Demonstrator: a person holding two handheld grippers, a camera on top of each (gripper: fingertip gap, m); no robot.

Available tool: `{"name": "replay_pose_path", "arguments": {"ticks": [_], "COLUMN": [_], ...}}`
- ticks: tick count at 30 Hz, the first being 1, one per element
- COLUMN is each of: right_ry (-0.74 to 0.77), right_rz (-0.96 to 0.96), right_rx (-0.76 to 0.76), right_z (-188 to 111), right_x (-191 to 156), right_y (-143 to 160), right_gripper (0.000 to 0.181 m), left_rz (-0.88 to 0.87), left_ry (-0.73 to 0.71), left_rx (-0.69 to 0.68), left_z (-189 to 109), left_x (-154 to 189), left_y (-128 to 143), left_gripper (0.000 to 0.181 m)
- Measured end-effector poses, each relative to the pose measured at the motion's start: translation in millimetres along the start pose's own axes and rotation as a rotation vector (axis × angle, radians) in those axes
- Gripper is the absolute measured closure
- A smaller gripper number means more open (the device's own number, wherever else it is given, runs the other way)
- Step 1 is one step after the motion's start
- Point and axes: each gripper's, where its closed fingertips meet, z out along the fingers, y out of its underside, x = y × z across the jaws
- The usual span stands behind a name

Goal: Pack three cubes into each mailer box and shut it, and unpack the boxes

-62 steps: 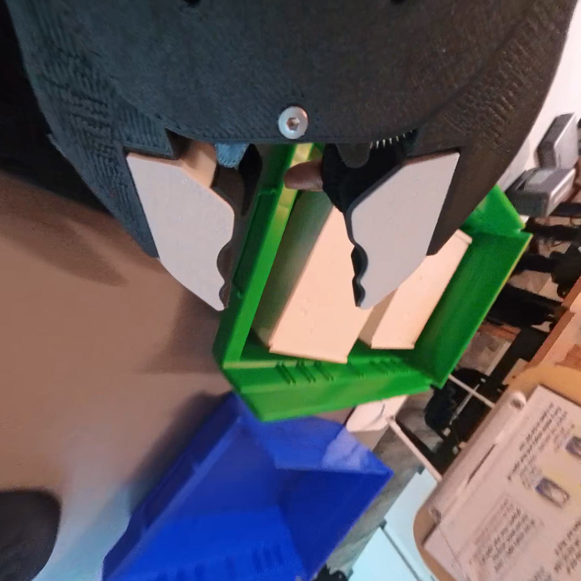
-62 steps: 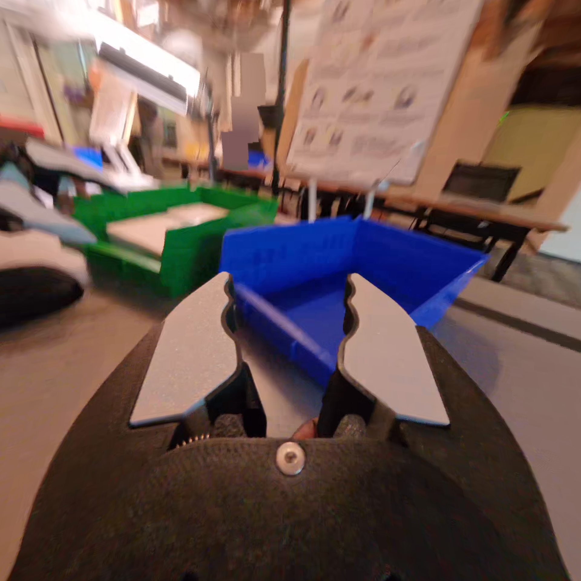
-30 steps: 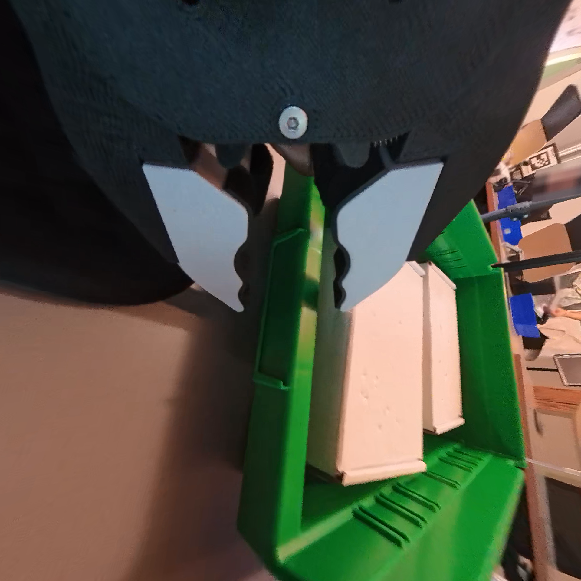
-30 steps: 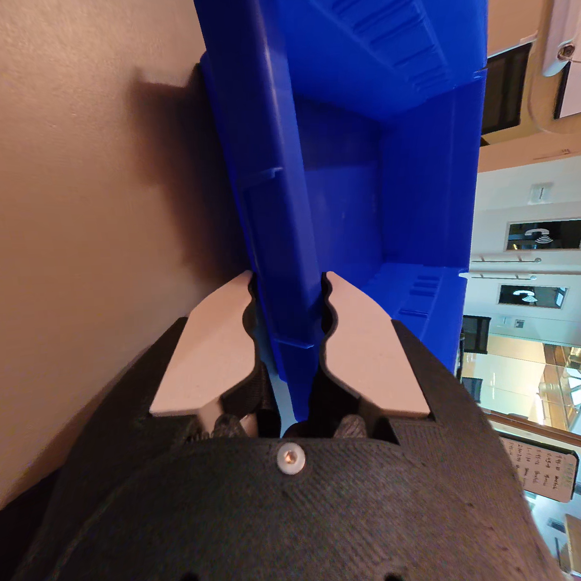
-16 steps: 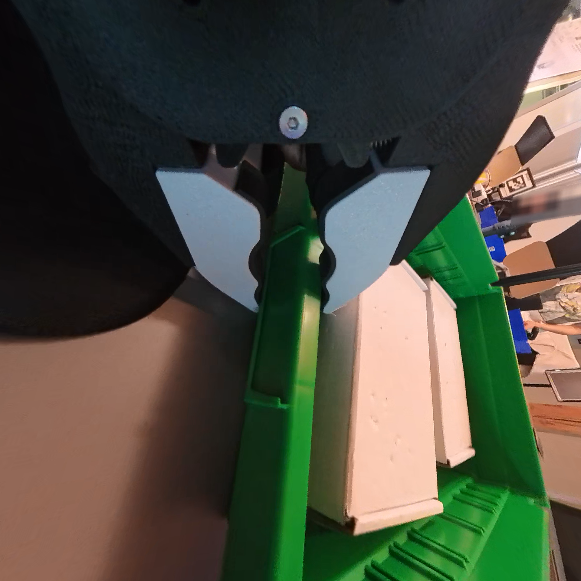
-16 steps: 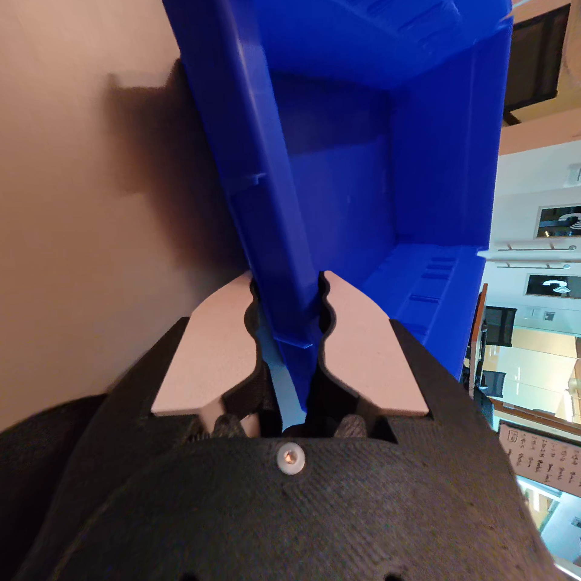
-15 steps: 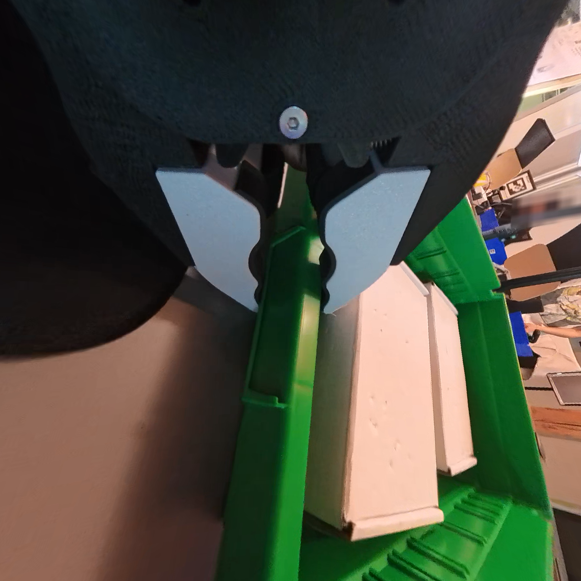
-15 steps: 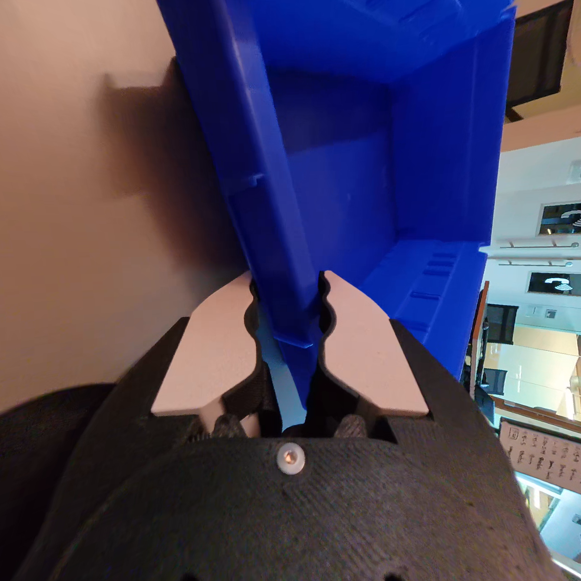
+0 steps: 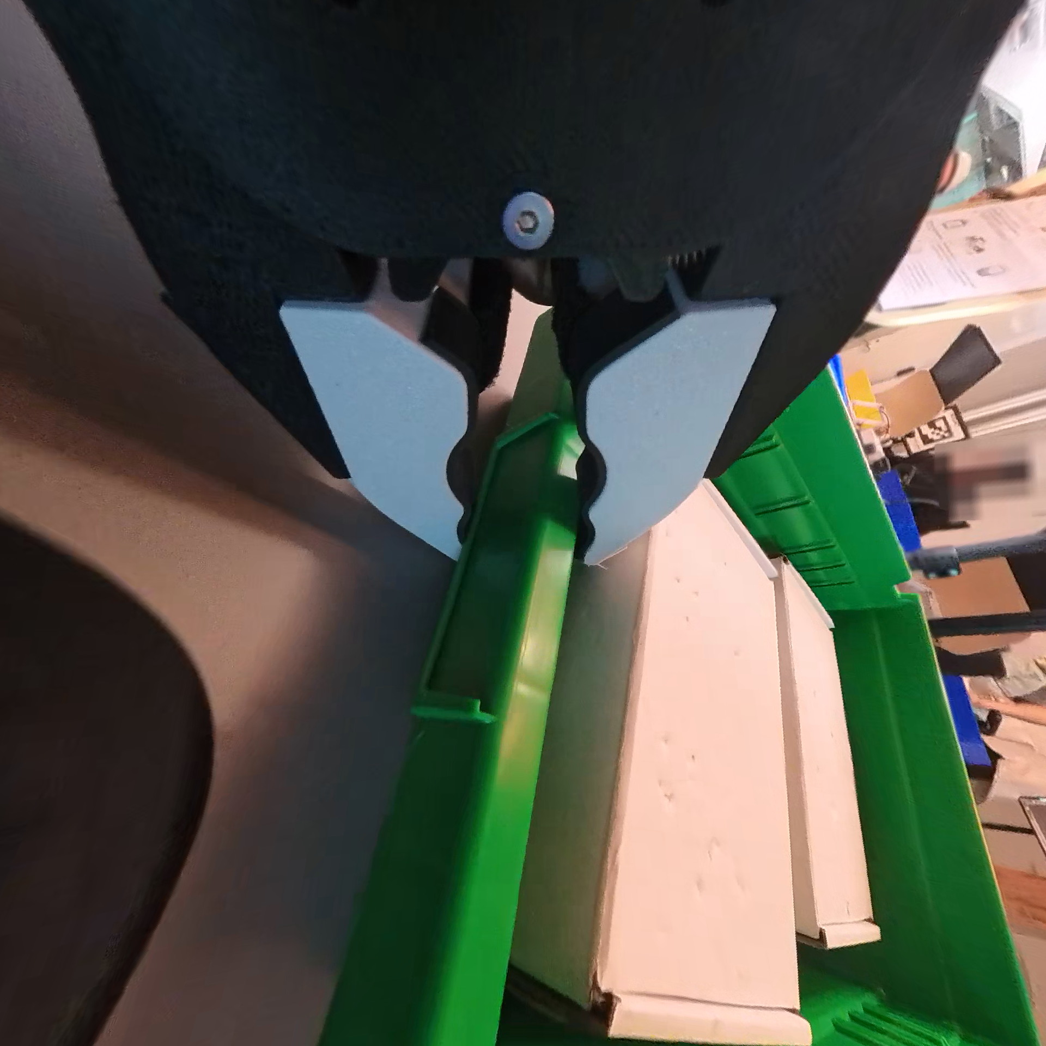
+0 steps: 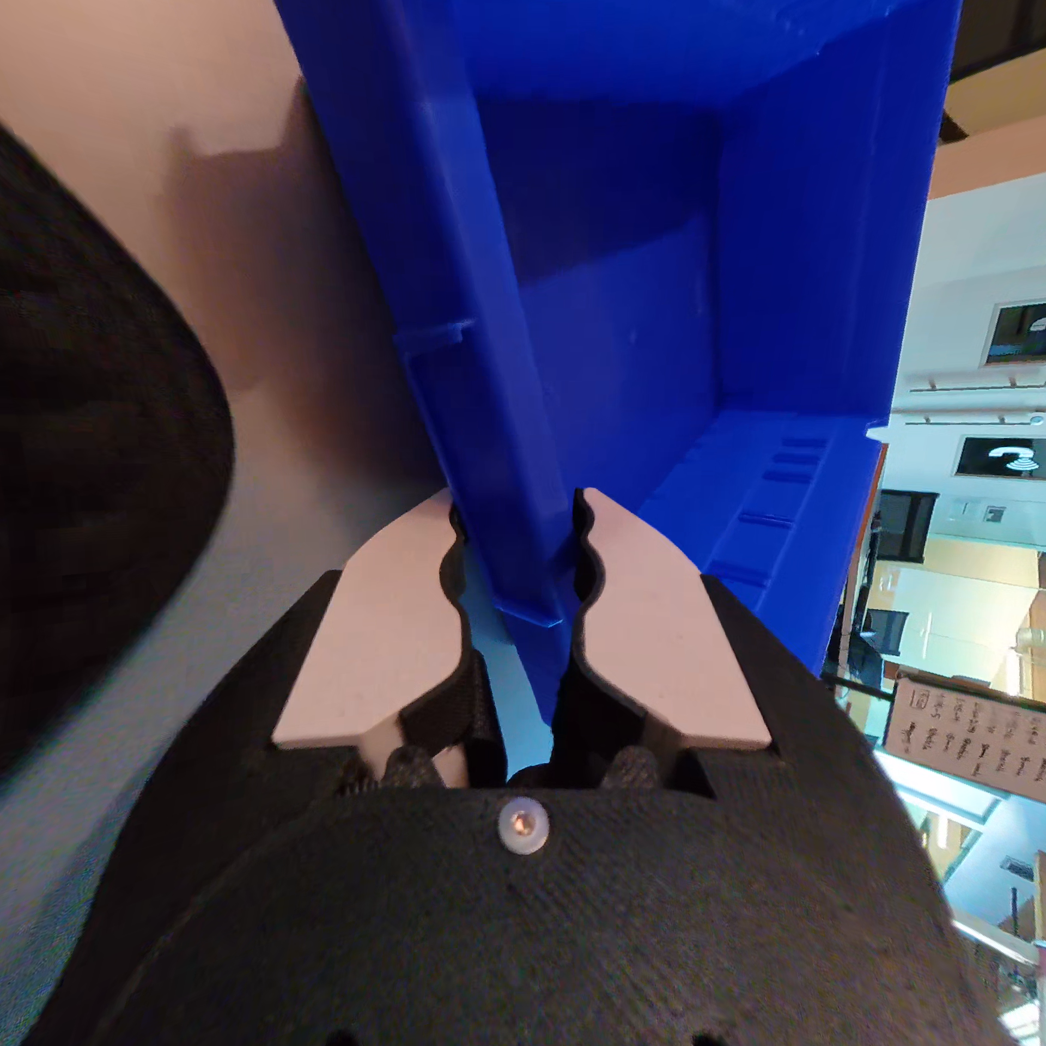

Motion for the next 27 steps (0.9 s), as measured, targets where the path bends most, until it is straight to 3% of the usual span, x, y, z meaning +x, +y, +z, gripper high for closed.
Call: {"name": "replay_pose_path", "arguments": {"ticks": [8, 19, 23, 27], "right_ry": [0.002, -0.037, -0.137, -0.302], "right_rz": [0.004, -0.057, 0.022, 0.274], "right_rx": [-0.090, -0.103, -0.064, 0.074], "right_z": [-20.6, -59.2, -71.4, -95.6], "right_x": [4.9, -10.2, -20.3, -23.6], "right_y": [75.3, 131.2, 131.7, 105.0], "right_gripper": [0.146, 0.147, 0.133, 0.087], "left_rz": [-0.015, -0.022, -0.228, -0.542], "left_ry": [0.003, 0.055, 0.185, 0.271], "left_rx": [-0.045, -0.014, 0.121, 0.524], "left_z": [-23.2, -65.4, -77.7, -118.5], "left_x": [4.7, 30.1, 42.0, 19.5], "left_y": [67.7, 126.1, 113.0, 64.9], "left_gripper": [0.149, 0.148, 0.130, 0.100]}}
